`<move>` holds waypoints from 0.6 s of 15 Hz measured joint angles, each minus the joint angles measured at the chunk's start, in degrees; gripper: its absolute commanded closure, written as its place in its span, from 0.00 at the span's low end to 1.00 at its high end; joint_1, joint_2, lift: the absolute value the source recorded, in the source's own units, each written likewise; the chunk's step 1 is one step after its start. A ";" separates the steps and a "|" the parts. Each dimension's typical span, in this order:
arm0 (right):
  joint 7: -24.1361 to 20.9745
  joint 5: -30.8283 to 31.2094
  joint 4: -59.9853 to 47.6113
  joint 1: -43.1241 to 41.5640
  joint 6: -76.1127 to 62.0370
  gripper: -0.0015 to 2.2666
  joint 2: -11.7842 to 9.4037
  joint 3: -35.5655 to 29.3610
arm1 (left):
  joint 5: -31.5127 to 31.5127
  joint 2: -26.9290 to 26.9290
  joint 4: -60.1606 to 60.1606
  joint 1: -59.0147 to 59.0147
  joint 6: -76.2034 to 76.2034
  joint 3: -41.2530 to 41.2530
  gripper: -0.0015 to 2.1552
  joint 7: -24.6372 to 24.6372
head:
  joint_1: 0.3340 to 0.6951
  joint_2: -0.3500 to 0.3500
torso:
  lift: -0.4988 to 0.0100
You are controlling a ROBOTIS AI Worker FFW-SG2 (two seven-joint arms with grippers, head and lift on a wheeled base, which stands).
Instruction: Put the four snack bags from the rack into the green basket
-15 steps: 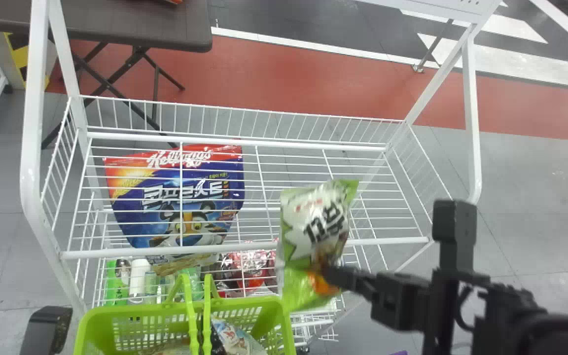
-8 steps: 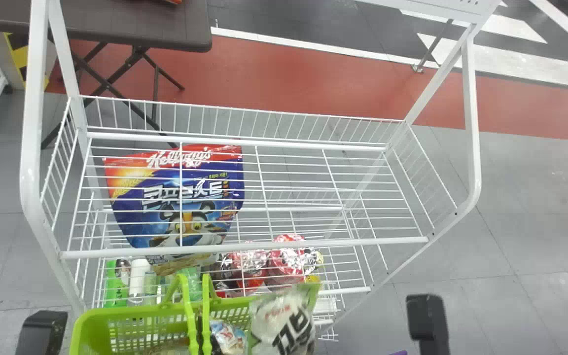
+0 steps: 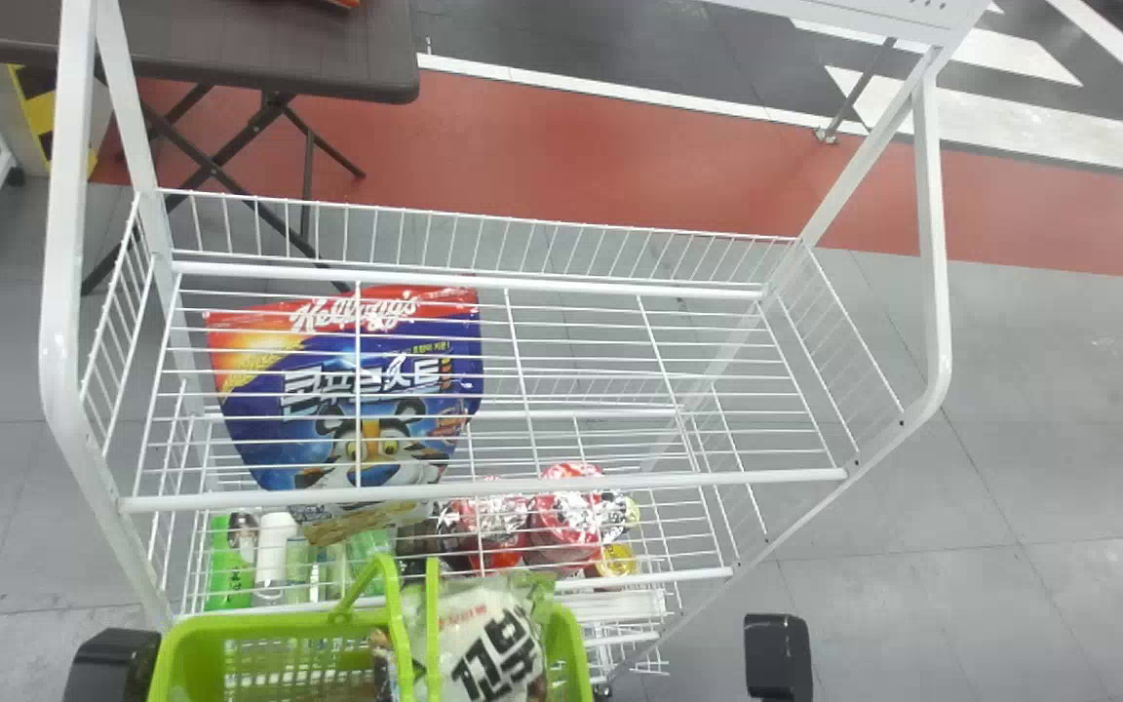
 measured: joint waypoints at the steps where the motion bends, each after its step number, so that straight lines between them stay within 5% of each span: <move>1: -0.02 -1.26 0.82 -0.14 -0.78 0.89 0.00 0.28 | 0.00 0.00 -0.03 0.15 -0.07 -0.01 0.99 0.00 | 1.00 0.00 | 0.97; 4: 0.78 0.38 2.00 -0.05 1.27 0.88 0.00 1.86 | -0.14 0.00 -0.13 0.27 -0.16 0.00 0.99 -0.02 | 1.00 0.00 | 0.97; 6: 0.99 2.18 2.82 0.33 5.04 0.76 0.00 1.18 | -0.18 0.00 -0.16 0.27 -0.20 0.23 0.99 -0.17 | 1.00 0.00 | 0.97; 8: 0.92 3.06 4.33 0.42 7.79 0.38 0.00 -1.06 | -0.18 0.00 -0.13 0.26 -0.48 0.28 0.99 -0.14 | 1.00 0.00 | 0.97; 9: 0.87 3.32 4.92 0.42 8.43 0.08 0.00 -2.57 | -0.18 0.00 -0.10 0.21 -0.61 0.22 0.99 -0.06 | 1.00 0.00 | 0.97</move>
